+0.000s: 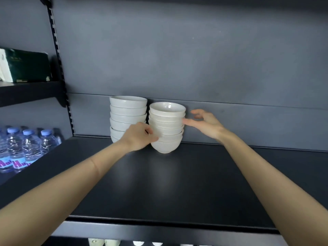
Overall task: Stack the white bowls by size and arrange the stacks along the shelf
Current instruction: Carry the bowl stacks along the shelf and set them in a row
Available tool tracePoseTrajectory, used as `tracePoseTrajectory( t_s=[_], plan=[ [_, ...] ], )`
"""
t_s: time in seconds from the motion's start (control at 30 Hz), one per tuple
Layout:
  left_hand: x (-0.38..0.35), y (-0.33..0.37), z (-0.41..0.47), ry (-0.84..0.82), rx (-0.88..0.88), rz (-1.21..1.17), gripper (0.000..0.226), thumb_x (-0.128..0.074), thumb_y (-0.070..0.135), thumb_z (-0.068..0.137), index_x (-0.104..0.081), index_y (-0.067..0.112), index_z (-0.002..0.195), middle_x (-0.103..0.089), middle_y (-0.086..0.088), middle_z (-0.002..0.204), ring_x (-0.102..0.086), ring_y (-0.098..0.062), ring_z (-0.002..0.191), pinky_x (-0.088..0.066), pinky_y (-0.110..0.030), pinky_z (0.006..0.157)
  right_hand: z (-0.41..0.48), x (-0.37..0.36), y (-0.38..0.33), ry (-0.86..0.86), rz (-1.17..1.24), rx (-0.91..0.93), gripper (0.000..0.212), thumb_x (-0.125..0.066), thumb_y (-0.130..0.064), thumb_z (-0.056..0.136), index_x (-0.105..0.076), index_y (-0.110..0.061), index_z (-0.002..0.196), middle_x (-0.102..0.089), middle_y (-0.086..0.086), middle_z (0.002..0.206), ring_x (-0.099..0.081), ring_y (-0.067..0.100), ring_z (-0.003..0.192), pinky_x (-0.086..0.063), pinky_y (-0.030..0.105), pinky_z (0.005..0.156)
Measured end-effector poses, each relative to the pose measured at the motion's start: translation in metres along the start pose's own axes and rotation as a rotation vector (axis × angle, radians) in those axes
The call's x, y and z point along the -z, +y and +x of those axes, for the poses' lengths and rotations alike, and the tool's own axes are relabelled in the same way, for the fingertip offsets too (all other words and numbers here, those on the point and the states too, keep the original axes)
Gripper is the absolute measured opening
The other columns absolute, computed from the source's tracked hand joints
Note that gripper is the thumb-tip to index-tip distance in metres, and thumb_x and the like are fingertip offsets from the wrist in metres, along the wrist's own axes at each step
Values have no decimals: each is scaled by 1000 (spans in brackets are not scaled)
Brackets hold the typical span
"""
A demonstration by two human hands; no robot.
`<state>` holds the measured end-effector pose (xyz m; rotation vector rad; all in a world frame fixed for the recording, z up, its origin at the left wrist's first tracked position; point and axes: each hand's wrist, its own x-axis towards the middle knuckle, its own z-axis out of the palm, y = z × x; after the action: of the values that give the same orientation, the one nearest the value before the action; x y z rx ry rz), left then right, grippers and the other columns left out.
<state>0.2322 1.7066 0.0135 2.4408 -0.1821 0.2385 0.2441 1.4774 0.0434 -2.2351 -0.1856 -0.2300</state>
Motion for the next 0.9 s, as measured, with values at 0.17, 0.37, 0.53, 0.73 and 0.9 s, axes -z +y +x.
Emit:
tracePoseTrajectory(
  t_s=[0.17,0.37,0.53,0.73,0.9],
  plan=[
    [24,53,-12,-4,-197,196,31,-67,38,85,-63,19,109,-69,1,99,-57,-19,101,-44,-29,86,-28,49,-10,39,-312,2,49,-70,-40,83,-57,-18,126,-50,3,140,-47,17,128,-34,28,102],
    [7,127,-33,24,-517,356,50,-61,44,88,-51,21,132,-59,-1,130,-51,-26,122,-42,-35,98,-87,99,-13,223,-516,-55,52,-68,-37,84,-53,-19,130,-50,8,136,-46,25,125,-38,31,100],
    [-30,182,-52,49,-736,351,55,-55,46,91,-43,22,139,-47,-3,143,-44,-26,130,-37,-36,100,-155,138,5,359,-654,-211,57,-63,-40,86,-44,-22,137,-39,6,144,-44,30,127,-39,41,103],
    [-88,255,-84,9,-934,270,53,-50,46,94,-39,21,139,-48,-2,137,-40,-25,129,-29,-34,102,-245,199,38,505,-757,-364,58,-65,-38,86,-44,-19,137,-38,6,143,-46,31,125,-42,41,100],
    [-147,327,-112,29,-1069,250,51,-49,47,94,-41,21,137,-53,-2,130,-44,-25,123,-30,-36,101,-320,259,78,593,-812,-495,57,-62,-38,88,-44,-18,139,-40,5,141,-45,30,124,-43,40,96]
  ],
)
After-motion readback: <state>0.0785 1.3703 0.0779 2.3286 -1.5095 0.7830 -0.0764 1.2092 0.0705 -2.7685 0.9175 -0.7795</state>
